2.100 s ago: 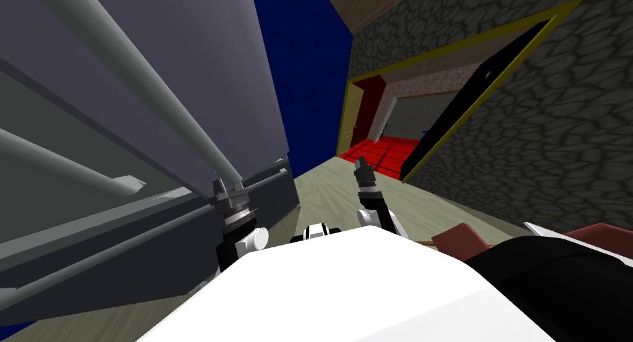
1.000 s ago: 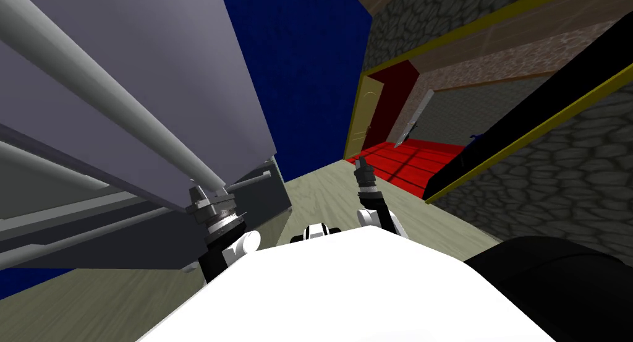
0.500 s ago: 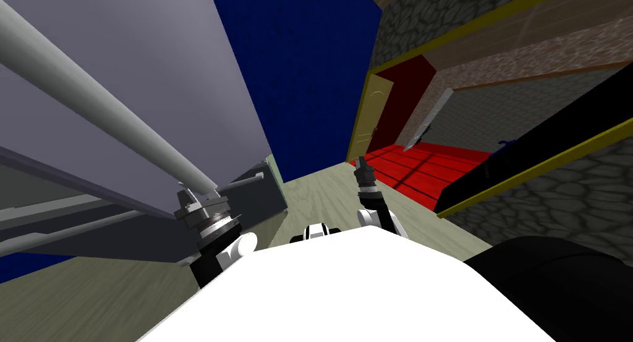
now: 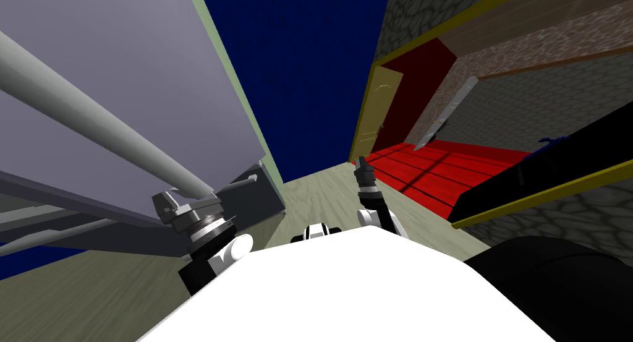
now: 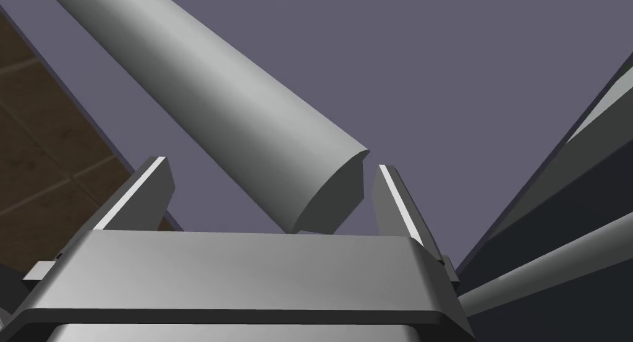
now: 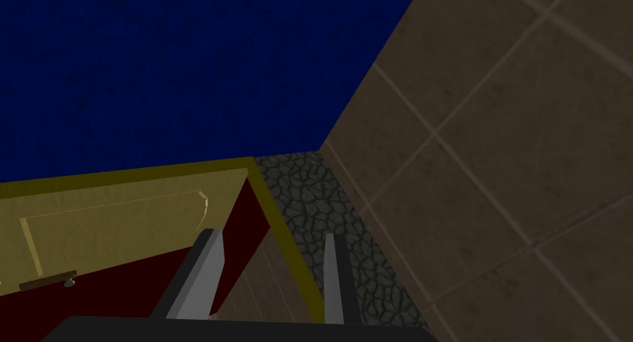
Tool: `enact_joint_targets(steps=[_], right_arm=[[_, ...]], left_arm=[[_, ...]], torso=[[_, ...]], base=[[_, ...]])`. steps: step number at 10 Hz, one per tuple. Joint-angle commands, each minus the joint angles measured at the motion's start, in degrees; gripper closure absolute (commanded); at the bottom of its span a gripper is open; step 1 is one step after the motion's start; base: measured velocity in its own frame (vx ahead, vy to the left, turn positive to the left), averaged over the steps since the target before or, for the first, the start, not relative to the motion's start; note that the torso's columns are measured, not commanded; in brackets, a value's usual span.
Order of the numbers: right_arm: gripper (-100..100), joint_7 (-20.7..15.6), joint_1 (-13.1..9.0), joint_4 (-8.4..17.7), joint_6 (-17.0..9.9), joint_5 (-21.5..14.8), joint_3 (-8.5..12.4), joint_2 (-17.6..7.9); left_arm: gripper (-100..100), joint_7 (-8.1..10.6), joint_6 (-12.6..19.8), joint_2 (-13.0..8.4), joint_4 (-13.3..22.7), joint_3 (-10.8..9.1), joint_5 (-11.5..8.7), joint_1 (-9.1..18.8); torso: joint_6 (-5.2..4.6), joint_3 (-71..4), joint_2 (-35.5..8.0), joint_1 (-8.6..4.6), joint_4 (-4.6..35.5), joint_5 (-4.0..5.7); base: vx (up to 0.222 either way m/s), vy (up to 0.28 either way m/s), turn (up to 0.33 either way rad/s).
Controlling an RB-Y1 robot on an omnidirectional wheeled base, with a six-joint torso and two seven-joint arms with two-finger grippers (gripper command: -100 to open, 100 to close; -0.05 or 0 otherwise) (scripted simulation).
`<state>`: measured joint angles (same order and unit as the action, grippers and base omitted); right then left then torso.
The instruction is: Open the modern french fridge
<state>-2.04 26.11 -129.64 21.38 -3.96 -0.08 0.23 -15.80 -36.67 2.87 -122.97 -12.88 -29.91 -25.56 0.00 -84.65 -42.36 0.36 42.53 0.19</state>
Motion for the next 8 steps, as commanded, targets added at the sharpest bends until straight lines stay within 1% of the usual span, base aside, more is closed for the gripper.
enact_joint_targets(steps=[1,5,6,7,8], right_arm=[[0,0.0,0.0,0.0,0.0,0.0,0.0,0.0],[0,0.0,0.0,0.0,0.0,0.0,0.0,0.0],[0,0.0,0.0,0.0,0.0,0.0,0.0,0.0],[0,0.0,0.0,0.0,0.0,0.0,0.0,0.0],[0,0.0,0.0,0.0,0.0,0.0,0.0,0.0]], left_arm=[[-100,-0.59,1.7,-0.1,-2.8,-0.36,-1.3,-0.8],[-100,-1.93,5.5,-0.2,-8.0,-1.02,-4.3,-2.6],[-100,-1.93,5.5,-0.2,-8.0,-1.02,-4.3,-2.6],[-100,-2.26,6.5,-0.2,-9.3,-1.18,-5.1,-3.1],[-100,-2.26,6.5,-0.2,-9.3,-1.18,-5.1,-3.1]], torso=[[0.10,0.1,-0.1,0.07,0.0,-0.02],[-0.05,0.2,-0.2,-0.99,0.1,0.33],[-0.12,0.1,-0.2,-1.14,0.1,0.44],[-0.14,0.1,-0.2,-1.19,0.1,0.46],[-0.13,0.0,-0.2,-1.21,0.2,0.63]], base=[[0.024,0.036,0.019],[0.036,0.016,0.045],[0.024,-0.001,0.011],[0.011,-0.013,0.019],[0.012,-0.003,0.012]])
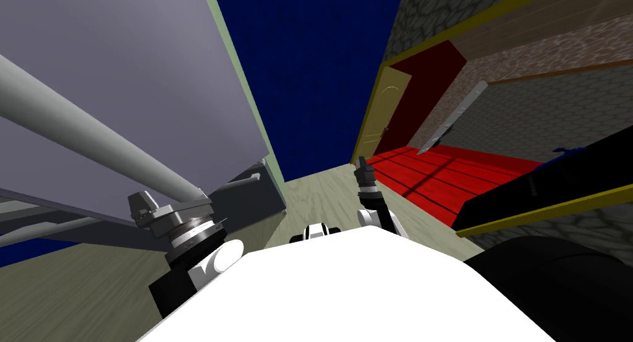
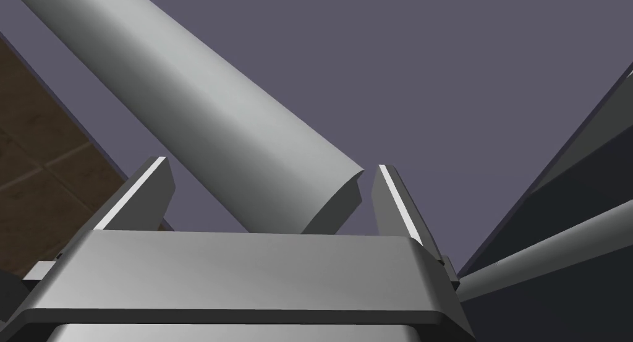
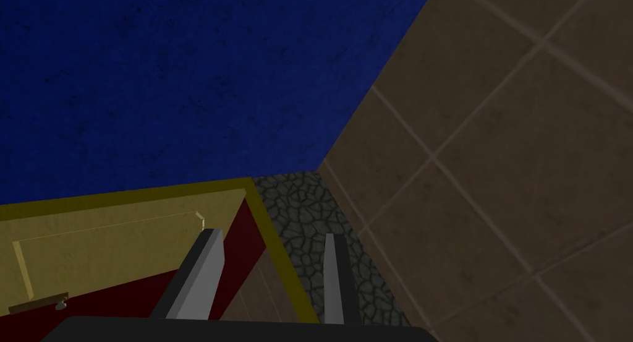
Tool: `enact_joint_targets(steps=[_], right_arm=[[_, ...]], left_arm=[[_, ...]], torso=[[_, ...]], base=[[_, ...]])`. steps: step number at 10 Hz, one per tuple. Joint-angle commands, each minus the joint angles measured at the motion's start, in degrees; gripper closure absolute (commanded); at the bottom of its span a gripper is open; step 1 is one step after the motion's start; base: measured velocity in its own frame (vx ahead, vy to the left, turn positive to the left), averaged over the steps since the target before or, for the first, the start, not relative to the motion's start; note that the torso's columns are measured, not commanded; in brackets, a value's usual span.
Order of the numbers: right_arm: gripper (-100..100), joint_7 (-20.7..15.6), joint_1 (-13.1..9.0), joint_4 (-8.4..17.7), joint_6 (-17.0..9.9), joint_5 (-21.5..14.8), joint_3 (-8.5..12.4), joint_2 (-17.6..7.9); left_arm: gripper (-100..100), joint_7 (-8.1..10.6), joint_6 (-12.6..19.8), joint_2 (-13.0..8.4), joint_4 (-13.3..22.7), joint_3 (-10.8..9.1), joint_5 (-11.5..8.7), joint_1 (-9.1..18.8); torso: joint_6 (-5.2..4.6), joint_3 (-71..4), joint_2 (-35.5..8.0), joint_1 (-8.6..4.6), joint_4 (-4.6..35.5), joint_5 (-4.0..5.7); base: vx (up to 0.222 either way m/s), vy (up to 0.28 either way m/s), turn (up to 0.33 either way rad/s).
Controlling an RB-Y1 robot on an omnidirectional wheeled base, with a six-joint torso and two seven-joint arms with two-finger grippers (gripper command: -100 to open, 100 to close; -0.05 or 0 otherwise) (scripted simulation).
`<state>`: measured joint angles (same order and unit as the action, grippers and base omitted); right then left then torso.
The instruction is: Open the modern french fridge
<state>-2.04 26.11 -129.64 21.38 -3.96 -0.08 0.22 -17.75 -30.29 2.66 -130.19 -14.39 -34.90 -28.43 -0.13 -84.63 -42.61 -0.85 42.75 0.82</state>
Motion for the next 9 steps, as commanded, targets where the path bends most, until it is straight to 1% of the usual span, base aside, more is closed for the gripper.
enact_joint_targets(steps=[1,2,3,4,6,9], right_arm=[[0,0.0,0.0,0.0,0.0,0.0,0.0,0.0],[0,0.0,0.0,0.0,0.0,0.0,0.0,0.0],[0,0.0,0.0,0.0,0.0,0.0,0.0,0.0],[0,0.0,0.0,0.0,0.0,0.0,0.0,0.0],[0,0.0,0.0,0.0,0.0,0.0,0.0,0.0],[0,0.0,0.0,0.0,0.0,0.0,0.0,0.0]], left_arm=[[-100,-0.64,1.1,0.0,-3.3,0.16,-0.8,-0.7],[-100,-0.64,1.1,0.0,-3.3,0.16,-0.8,-0.7],[-100,-0.44,1.6,0.1,-1.8,-0.12,-1.1,-1.0],[0,-0.54,1.9,0.2,-1.6,-0.13,-1.1,-1.1],[0,-0.57,2.2,0.2,-1.1,-0.10,-1.2,-1.4],[0,-0.59,2.5,0.2,-0.6,-0.02,-1.2,-1.6]], torso=[[0.01,0.0,0.0,-0.04,0.0,-0.01],[0.02,0.0,0.0,0.01,0.1,0.06],[0.01,0.0,0.0,-0.07,0.1,0.17],[0.03,0.0,0.0,0.00,-0.1,-0.07],[0.10,0.1,0.1,0.41,-0.2,-0.42],[0.15,0.1,0.2,0.74,-0.3,-0.68]], base=[[0.014,-0.003,0.020],[0.008,-0.006,0.017],[0.003,0.007,0.012],[0.000,0.007,0.006],[0.000,0.000,0.000],[0.000,0.000,0.000]])
